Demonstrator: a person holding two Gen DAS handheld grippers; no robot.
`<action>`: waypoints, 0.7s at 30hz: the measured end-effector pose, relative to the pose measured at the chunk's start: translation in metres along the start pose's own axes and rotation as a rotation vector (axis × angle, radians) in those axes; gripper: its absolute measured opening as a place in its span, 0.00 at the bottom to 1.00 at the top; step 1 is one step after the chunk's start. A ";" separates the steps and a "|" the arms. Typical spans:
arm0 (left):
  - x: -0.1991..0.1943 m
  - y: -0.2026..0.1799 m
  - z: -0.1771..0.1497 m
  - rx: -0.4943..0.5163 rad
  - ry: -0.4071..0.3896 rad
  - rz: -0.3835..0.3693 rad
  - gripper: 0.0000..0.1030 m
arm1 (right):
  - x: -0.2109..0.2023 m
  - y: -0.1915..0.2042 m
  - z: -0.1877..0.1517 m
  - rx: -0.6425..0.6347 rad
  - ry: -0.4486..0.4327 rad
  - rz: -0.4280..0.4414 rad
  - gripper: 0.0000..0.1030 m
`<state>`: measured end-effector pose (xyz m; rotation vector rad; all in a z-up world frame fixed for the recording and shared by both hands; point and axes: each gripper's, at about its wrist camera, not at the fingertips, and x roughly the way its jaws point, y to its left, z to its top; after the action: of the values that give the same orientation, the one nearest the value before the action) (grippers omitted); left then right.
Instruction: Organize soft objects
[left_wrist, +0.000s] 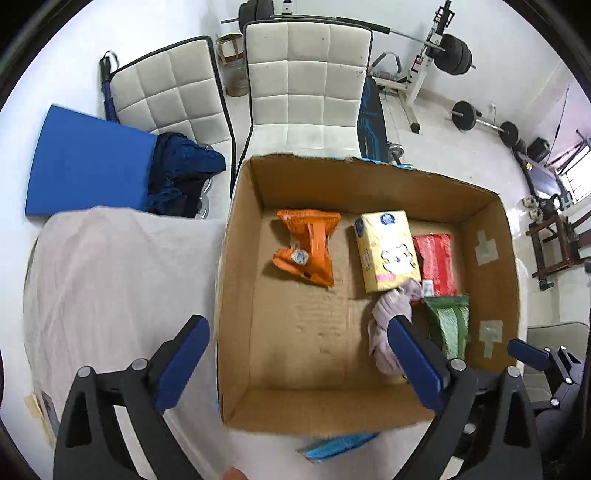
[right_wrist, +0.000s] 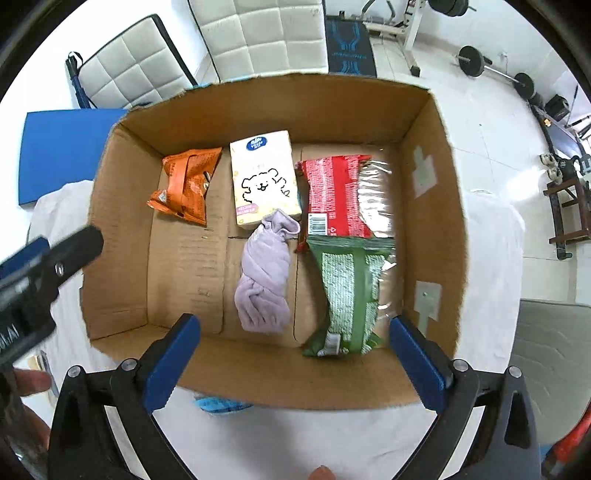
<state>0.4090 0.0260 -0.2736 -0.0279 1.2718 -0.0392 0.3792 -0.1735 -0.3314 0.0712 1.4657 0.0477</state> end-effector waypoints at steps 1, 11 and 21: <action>-0.004 0.001 -0.004 -0.007 -0.004 -0.005 0.96 | -0.005 -0.001 -0.003 0.000 -0.007 0.003 1.00; -0.058 -0.004 -0.047 -0.010 -0.095 0.010 0.96 | -0.052 -0.006 -0.046 0.048 -0.072 0.064 1.00; -0.014 0.024 -0.140 -0.054 0.037 0.120 0.96 | 0.030 -0.023 -0.133 0.289 0.157 0.238 1.00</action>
<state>0.2714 0.0506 -0.3027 0.0032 1.3087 0.0985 0.2501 -0.1914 -0.3761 0.4868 1.6065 0.0347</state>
